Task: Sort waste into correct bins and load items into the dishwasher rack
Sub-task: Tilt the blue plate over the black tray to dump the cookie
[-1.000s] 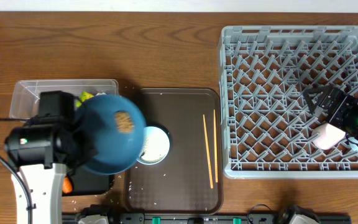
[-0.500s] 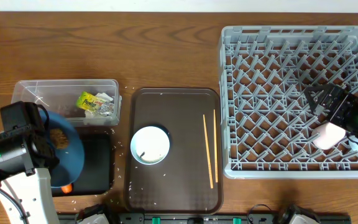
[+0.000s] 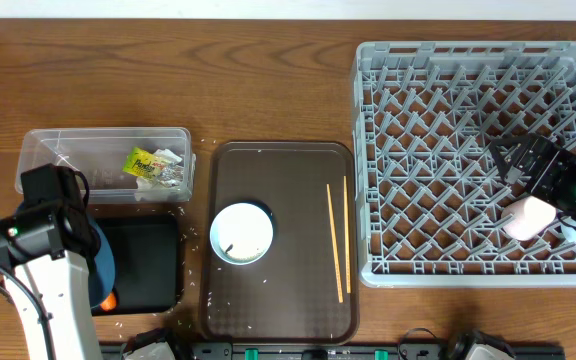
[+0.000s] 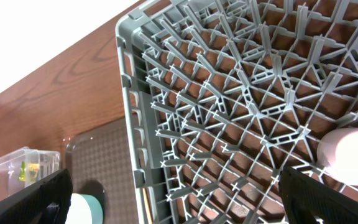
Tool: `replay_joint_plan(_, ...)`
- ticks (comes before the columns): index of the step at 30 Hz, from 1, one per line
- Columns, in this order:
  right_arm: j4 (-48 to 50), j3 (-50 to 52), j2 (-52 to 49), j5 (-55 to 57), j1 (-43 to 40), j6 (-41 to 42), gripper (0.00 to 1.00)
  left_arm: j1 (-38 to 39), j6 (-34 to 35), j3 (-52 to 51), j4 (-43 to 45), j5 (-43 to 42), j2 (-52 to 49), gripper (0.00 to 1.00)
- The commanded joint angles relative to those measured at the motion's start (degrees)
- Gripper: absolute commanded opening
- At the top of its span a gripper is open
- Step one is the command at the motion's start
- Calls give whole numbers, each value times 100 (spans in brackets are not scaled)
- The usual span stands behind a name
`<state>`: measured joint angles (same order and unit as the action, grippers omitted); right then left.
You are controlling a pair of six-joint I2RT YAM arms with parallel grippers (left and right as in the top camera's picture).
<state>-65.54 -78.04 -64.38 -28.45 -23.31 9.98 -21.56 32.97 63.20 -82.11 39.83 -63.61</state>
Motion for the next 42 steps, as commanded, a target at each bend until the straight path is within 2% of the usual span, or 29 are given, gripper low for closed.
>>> replay_joint_plan(1, -2, -17, -13, 15, 127, -85, 99, -24, 120, 13, -15, 374, -205, 6)
replay_joint_plan(8, -13, -17, -13, 13, 127, -85, 99, 48, 140, 229, -310, 603, -739, 6)
replay_joint_plan(12, -9, -17, -13, 15, 127, -85, 99, 192, 160, 236, -181, 892, -796, 6)
replay_joint_plan(21, -59, -17, -13, 15, 127, -85, 99, 236, 201, 203, -271, 957, -1001, 6)
replay_joint_plan(25, -72, -17, -13, 15, 127, -87, 99, 267, -177, 278, -334, 1064, -1056, 6)
replay_joint_plan(29, -20, -17, -13, 13, 127, -85, 99, 437, -186, 538, -249, 1482, -1054, 6)
replay_joint_plan(34, -96, -17, -13, 13, 127, -85, 99, 442, -203, 492, -295, 1165, -1255, 6)
replay_joint_plan(42, -85, -17, -13, 13, 127, -85, 99, 964, -229, 715, -529, 1690, -1412, 6)
